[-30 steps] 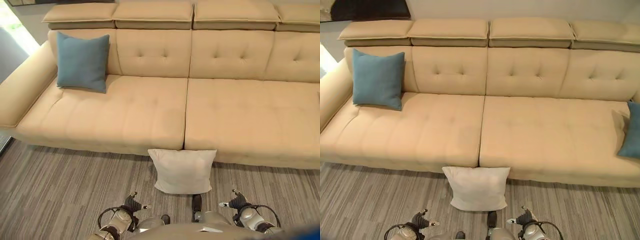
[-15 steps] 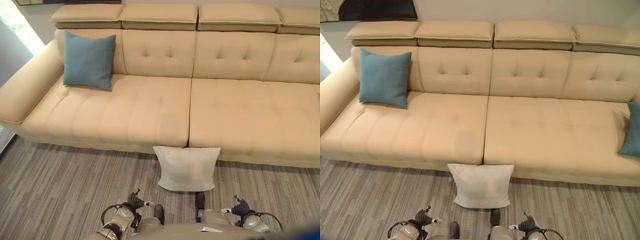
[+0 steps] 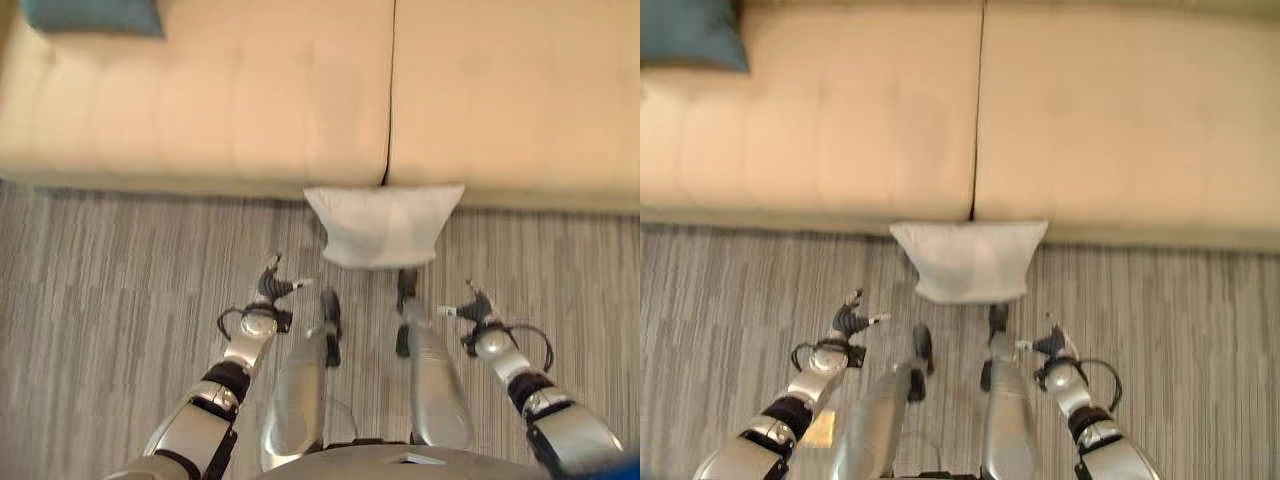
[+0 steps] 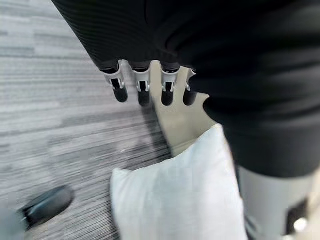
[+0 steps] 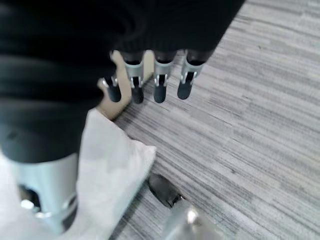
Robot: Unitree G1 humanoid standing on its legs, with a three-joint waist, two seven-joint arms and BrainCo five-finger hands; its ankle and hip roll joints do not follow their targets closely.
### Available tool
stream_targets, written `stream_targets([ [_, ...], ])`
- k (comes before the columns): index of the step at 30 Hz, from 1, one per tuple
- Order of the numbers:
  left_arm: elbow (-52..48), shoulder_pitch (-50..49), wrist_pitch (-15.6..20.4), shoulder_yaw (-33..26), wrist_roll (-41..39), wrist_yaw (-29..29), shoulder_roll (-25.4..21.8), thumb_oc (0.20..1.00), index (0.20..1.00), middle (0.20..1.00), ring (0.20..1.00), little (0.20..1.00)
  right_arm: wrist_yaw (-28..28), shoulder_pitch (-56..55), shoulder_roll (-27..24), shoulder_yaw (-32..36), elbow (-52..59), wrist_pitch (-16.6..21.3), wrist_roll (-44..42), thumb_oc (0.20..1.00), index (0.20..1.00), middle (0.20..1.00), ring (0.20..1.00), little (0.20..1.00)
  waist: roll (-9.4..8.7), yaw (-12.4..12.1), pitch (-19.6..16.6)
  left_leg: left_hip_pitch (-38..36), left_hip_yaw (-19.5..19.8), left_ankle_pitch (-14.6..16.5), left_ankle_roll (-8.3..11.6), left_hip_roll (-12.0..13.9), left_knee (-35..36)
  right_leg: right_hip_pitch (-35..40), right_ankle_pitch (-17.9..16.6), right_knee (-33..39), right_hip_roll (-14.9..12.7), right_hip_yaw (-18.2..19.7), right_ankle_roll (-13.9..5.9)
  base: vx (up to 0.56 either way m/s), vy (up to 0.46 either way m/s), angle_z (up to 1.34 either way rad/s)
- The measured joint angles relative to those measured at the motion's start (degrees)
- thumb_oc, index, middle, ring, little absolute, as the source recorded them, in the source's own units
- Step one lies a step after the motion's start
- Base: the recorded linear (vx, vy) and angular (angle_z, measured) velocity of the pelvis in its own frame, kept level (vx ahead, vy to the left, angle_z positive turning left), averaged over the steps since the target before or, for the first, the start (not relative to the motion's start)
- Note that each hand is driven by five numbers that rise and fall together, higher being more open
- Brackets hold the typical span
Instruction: Pick up all the scattered cushions and arrange them neatly on the sofa.
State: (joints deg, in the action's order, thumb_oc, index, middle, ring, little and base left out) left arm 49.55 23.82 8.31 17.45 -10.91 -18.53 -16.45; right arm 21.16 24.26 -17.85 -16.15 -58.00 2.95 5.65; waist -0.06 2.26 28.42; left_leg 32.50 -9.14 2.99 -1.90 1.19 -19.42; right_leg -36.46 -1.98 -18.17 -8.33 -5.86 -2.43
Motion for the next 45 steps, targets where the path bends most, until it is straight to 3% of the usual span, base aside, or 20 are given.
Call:
stream_targets([
  [2,0.0,2.6,0.0,-0.1,-2.0,-1.9,-0.1,1.000,1.000,1.000,1.000,1.000,2.5,3.7,-0.8,0.6,2.0,0.4,-0.6,1.000,1.000,1.000,1.000,1.000,0.12,0.7,1.0,6.1,-0.2,-0.5,0.08,0.8,-1.5,-5.7,-0.9,-0.3,0.5,0.2,0.68,-0.02,-0.014,-0.16],
  [4,-0.6,6.8,0.9,0.1,-3.5,-3.7,0.0,1.000,1.000,1.000,1.000,1.000,5.5,7.6,-1.9,0.5,3.5,0.6,-2.1,1.000,1.000,1.000,1.000,1.000,0.09,1.6,1.2,11.9,-0.4,-1.3,0.19,0.8,-1.3,-11.7,-1.5,-0.1,0.3,0.2,0.10,-0.06,0.002,-0.15],
  [8,-0.8,14.3,1.5,0.6,-4.2,-5.8,0.4,1.000,1.000,1.000,1.000,1.000,8.6,13.7,-2.6,0.0,4.2,1.2,-2.6,1.000,1.000,1.000,1.000,1.000,0.18,1.4,1.7,15.1,-1.1,-3.4,0.22,0.6,0.4,-15.5,-4.0,1.3,0.3,0.2,1.33,-0.03,0.000,-0.02],
  [11,0.4,22.5,2.2,1.4,-4.2,-8.3,-0.5,1.000,1.000,1.000,1.000,1.000,11.9,21.6,-5.0,0.7,3.6,2.1,-4.4,1.000,1.000,1.000,1.000,1.000,0.79,1.2,1.2,22.1,-1.1,-4.5,0.13,0.4,0.4,-22.5,-5.2,1.0,0.2,0.4,2.18,0.00,-0.010,0.01],
  [15,1.2,28.1,2.0,2.2,-4.2,-9.7,-0.5,1.000,1.000,1.000,1.000,1.000,14.0,28.3,-6.0,0.3,4.3,2.9,-6.1,1.000,1.000,1.000,1.000,1.000,0.80,0.3,1.5,26.6,-0.9,-4.7,0.10,0.4,0.2,-27.5,-5.0,-0.3,0.1,0.3,3.08,-0.02,-0.038,0.04],
  [19,0.4,29.5,2.0,2.2,-4.3,-12.1,-0.5,1.000,1.000,1.000,1.000,1.000,15.1,32.7,-6.4,-0.4,3.3,2.8,-6.2,1.000,1.000,1.000,1.000,1.000,0.81,-0.1,1.4,29.4,0.4,-4.9,0.33,-0.1,-0.2,-31.2,-2.8,-4.1,-0.5,0.2,3.29,0.01,-0.075,0.15],
  [22,-1.4,29.4,2.0,1.5,-5.0,-13.1,-3.0,1.000,1.000,1.000,1.000,1.000,13.7,34.0,-17.2,0.6,5.0,3.1,-7.8,1.000,1.000,1.000,1.000,1.000,0.52,-0.8,1.4,33.5,1.0,-4.9,0.55,-0.1,-2.4,-35.3,-1.9,-7.0,-0.9,-0.1,3.49,0.02,-0.097,0.15],
  [23,-1.1,28.2,1.8,0.4,-6.6,-13.2,-4.9,1.000,1.000,1.000,1.000,1.000,14.1,33.6,-18.8,2.7,5.6,3.1,-10.1,1.000,1.000,1.000,1.000,1.000,0.05,0.1,1.1,34.9,1.6,-4.8,0.61,-0.2,-3.1,-36.4,-1.8,-7.7,-1.0,-0.3,3.52,0.03,-0.096,0.07],
  [26,-1.1,30.4,0.8,2.1,-6.6,-12.9,-6.6,1.000,1.000,1.000,1.000,1.000,13.7,34.4,-17.2,-0.3,5.7,3.0,-11.1,1.000,1.000,1.000,1.000,1.000,-0.90,1.4,0.1,37.9,2.1,-4.5,0.58,-0.1,-5.0,-39.0,-1.3,-8.9,-0.9,-0.3,3.13,0.04,-0.070,0.02],
  [27,-0.8,34.5,0.2,4.9,-6.6,-12.1,-8.0,1.000,1.000,1.000,1.000,1.000,12.8,36.9,-16.7,-3.4,4.5,2.9,-11.3,1.000,1.000,1.000,1.000,1.000,-1.17,1.4,-1.9,41.3,2.3,-4.5,0.50,0.1,-6.1,-42.1,-1.5,-9.4,-0.8,-0.3,2.83,0.04,-0.031,0.01],
  [29,-0.6,40.4,-0.1,6.4,-6.6,-10.8,-9.3,1.000,1.000,1.000,1.000,1.000,12.4,40.7,-16.6,-4.7,4.3,3.0,-11.8,1.000,1.000,1.000,1.000,1.000,-1.41,1.2,-2.0,44.1,2.3,-4.6,0.48,0.3,-7.3,-44.6,-1.9,-10.1,-0.8,-0.3,2.86,0.00,0.000,0.00],
  [40,2.0,50.9,-3.0,9.6,-6.9,-11.0,-6.1,1.000,1.000,1.000,1.000,1.000,11.0,50.1,-15.7,-10.1,4.9,1.0,-14.6,1.000,1.000,1.000,1.000,1.000,-1.31,0.3,-2.1,46.8,2.1,-4.5,0.60,0.3,-9.5,-47.1,-2.4,-11.4,-1.0,0.0,3.53,0.00,0.000,0.00],
  [41,2.0,51.5,-3.1,9.6,-8.2,-11.5,-6.1,1.000,1.000,1.000,1.000,1.000,11.1,50.4,-15.9,-10.6,5.6,0.5,-15.0,0.385,0.385,0.385,0.385,0.385,-1.31,0.2,-2.1,46.9,1.9,-4.5,0.58,0.3,-9.6,-47.4,-2.4,-11.6,-1.0,0.2,3.59,0.00,0.000,0.00],
  [42,1.7,51.8,-3.2,9.5,-9.1,-11.5,-6.3,0.398,0.398,0.398,0.398,0.398,11.0,50.4,-16.1,-11.0,6.3,-0.1,-15.9,0.241,0.241,0.241,0.241,0.241,-1.29,0.3,-2.1,46.9,1.8,-4.5,0.57,0.3,-9.6,-47.4,-2.4,-11.6,-1.0,0.3,3.57,0.00,0.000,0.00],
  [43,0.8,51.7,-3.2,9.5,-10.4,-11.5,-6.4,0.200,0.200,0.200,0.200,0.200,10.8,50.1,-16.0,-11.2,7.3,-0.3,-16.2,0.200,0.200,0.200,0.200,0.200,-1.26,0.3,-2.1,46.9,1.8,-4.5,0.59,0.4,-9.6,-47.5,-2.2,-11.7,-0.9,0.3,3.28,0.00,0.000,0.00],
  [45,-1.5,51.3,-3.1,9.2,-11.1,-11.9,-6.9,0.200,0.200,0.200,0.200,0.200,10.8,49.7,-16.7,-10.8,10.4,-0.3,-16.2,0.200,0.200,0.200,0.200,0.200,-1.22,0.1,-2.1,47.5,1.8,-4.6,0.76,0.5,-9.6,-48.3,-2.1,-12.0,-0.8,0.3,3.35,0.00,-0.012,0.02],
])
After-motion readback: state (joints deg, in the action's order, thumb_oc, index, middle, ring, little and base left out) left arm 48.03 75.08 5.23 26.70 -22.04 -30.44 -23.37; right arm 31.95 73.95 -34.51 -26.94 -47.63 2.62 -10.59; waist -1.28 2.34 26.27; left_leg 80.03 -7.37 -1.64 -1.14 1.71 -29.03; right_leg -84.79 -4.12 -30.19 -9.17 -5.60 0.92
